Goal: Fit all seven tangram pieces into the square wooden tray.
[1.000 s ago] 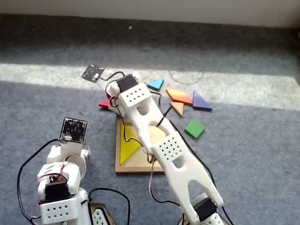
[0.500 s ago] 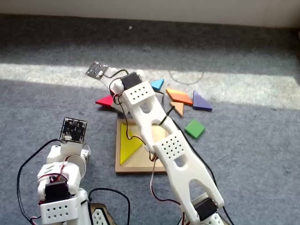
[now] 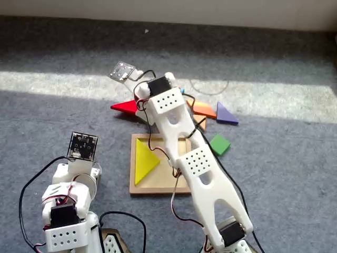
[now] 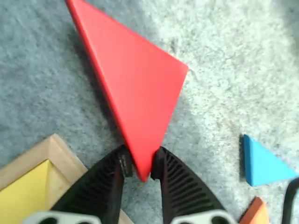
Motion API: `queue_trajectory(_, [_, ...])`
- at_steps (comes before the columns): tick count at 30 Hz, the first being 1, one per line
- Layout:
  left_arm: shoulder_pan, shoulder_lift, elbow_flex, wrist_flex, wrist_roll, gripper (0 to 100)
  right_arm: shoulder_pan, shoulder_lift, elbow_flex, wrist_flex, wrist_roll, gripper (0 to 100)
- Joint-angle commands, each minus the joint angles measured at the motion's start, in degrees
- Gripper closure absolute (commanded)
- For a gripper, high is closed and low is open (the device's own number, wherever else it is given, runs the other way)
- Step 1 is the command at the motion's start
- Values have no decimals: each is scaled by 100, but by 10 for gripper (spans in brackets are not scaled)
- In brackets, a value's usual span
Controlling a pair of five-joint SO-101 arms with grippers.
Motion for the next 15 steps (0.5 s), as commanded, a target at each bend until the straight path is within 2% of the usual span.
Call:
queue_trajectory(1, [-57,-251,101,-88,-35,819,189,-136,-453,110,35,991])
queue_trajectory(12, [-57,-251,101,-97,-35,819,215,-286,-391,119,35,992])
queue_trajectory(15, [-57,-251,101,-105,-35,819,215,-690,22,119,-220,992])
